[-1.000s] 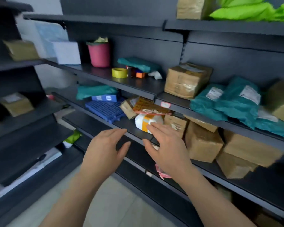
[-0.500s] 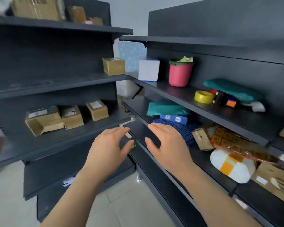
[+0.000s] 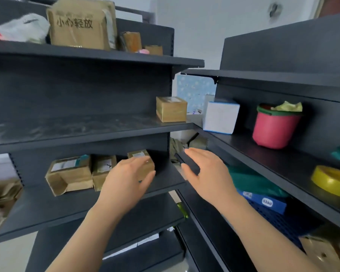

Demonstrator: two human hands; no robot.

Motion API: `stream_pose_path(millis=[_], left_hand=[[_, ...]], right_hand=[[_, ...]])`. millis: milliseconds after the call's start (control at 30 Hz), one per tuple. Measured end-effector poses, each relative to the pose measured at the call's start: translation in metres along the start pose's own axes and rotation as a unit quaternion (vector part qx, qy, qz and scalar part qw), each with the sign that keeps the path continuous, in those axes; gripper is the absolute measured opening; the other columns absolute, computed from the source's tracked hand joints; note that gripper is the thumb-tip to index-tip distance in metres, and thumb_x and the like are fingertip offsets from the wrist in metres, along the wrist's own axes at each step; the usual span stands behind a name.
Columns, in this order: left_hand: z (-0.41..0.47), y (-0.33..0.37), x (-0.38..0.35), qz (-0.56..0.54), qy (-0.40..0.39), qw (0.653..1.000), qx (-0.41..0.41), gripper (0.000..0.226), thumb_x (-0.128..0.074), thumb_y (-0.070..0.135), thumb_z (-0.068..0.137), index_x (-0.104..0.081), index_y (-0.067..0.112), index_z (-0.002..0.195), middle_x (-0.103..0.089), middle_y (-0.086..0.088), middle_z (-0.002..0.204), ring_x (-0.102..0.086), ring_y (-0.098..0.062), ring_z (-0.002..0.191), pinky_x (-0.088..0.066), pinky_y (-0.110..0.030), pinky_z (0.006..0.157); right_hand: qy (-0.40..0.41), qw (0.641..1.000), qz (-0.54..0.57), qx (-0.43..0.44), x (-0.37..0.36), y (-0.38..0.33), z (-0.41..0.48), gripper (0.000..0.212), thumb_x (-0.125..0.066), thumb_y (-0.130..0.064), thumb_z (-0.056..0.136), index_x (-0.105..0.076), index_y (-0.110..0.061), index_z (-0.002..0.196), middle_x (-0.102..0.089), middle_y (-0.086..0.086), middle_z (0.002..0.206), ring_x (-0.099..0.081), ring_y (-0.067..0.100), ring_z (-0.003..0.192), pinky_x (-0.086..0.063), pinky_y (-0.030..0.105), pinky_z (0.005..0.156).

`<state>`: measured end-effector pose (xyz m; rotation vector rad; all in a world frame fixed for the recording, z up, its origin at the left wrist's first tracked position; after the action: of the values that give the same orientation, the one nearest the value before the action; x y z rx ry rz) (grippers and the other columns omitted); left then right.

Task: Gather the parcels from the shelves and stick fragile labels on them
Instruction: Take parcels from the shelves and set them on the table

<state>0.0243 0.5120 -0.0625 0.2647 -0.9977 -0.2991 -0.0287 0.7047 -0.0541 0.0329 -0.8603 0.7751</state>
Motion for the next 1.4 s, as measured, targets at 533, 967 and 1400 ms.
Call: stream_pose_path(millis=[533, 967, 1400], left_hand=[[0.242, -0.086, -0.092, -0.019, -0.026, 0.999, -0.033, 0.054, -0.053, 0.043, 0.091, -0.041, 0.025, 0.140, -0.052, 0.004, 0.136, -0.047, -0.015, 0.124, -0.041, -0.028, 0.097], [0.393, -0.105, -0.158, -0.049, -0.089, 0.993, -0.061, 0.079, -0.061, 0.042, 0.086, -0.016, 0.023, 0.148, -0.034, -0.008, 0.148, -0.038, -0.026, 0.132, -0.037, -0.035, 0.102], [0.426, -0.109, -0.200, -0.161, -0.105, 0.981, 0.020, 0.095, -0.073, 0.039, 0.077, -0.011, 0.032, 0.148, -0.051, -0.001, 0.133, -0.050, -0.018, 0.119, -0.041, -0.030, 0.101]], right_hand=[[-0.029, 0.996, -0.019, -0.077, -0.119, 0.105, 0.200, 0.042, -0.058, -0.029, 0.092, -0.056, -0.015, 0.131, -0.057, 0.001, 0.133, -0.051, 0.018, 0.121, -0.037, 0.025, 0.100], [-0.050, 0.986, -0.033, -0.153, -0.166, 0.183, 0.318, 0.050, -0.061, -0.035, 0.089, -0.050, -0.021, 0.136, -0.049, 0.004, 0.140, -0.046, 0.020, 0.125, -0.032, 0.020, 0.092], [-0.139, 0.973, 0.123, -0.136, -0.204, 0.234, 0.352, 0.083, -0.075, -0.046, 0.074, -0.035, -0.033, 0.145, -0.053, -0.019, 0.128, -0.052, 0.003, 0.114, -0.044, 0.024, 0.098]])
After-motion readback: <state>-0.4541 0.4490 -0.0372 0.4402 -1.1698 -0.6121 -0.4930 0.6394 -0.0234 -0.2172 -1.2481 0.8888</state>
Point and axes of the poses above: each hand's wrist, its own z-axis towards the middle knuckle, its own x-axis out of the back of the hand, y = z × x, the point moved 4 cm from there along z, towards the middle knuckle
